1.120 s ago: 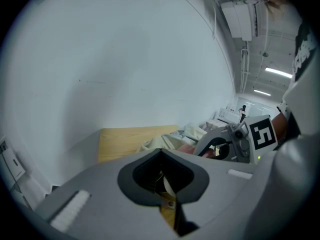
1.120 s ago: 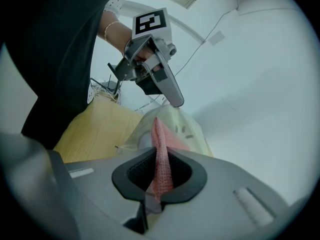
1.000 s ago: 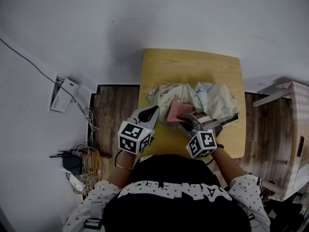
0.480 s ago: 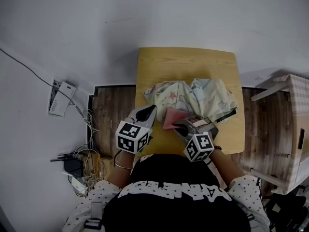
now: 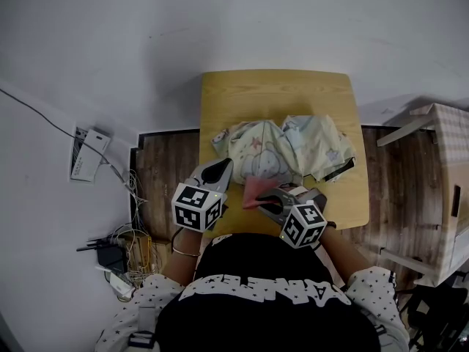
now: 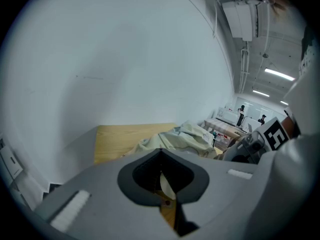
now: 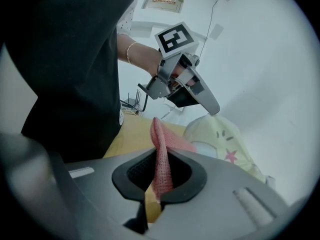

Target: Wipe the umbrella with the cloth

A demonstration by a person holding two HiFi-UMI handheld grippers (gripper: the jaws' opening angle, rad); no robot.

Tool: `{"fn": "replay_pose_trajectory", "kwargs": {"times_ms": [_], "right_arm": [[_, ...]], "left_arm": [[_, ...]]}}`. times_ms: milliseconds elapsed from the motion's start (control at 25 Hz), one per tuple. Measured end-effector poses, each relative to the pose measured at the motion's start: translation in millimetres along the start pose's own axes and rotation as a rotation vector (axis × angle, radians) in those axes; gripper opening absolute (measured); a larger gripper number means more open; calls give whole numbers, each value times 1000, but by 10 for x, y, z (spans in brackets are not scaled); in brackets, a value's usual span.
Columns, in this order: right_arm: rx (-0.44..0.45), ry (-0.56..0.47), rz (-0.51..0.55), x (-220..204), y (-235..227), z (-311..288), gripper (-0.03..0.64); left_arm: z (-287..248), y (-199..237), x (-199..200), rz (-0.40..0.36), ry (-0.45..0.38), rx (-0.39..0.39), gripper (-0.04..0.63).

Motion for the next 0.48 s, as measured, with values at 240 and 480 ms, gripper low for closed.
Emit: {"fn": "replay_pose_trajectory", "kwargs": {"times_ms": [240, 480], "right_arm": [[-102, -179, -121, 44, -182, 273, 35], [-400, -231, -92, 176, -600, 695, 35]], "left_arm": [[6, 18, 4, 1, 3, 5, 2], [-9, 33, -39, 24, 18, 0, 2]]}}
Point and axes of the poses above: the fingertips, and each gripper's own axes: z backward along the fingers, y to its left, x out of its top, the point moved 10 cm from there along z, backward along the fingers, and after that the axes turned 10 degrees about y, right-handed, at the moved point
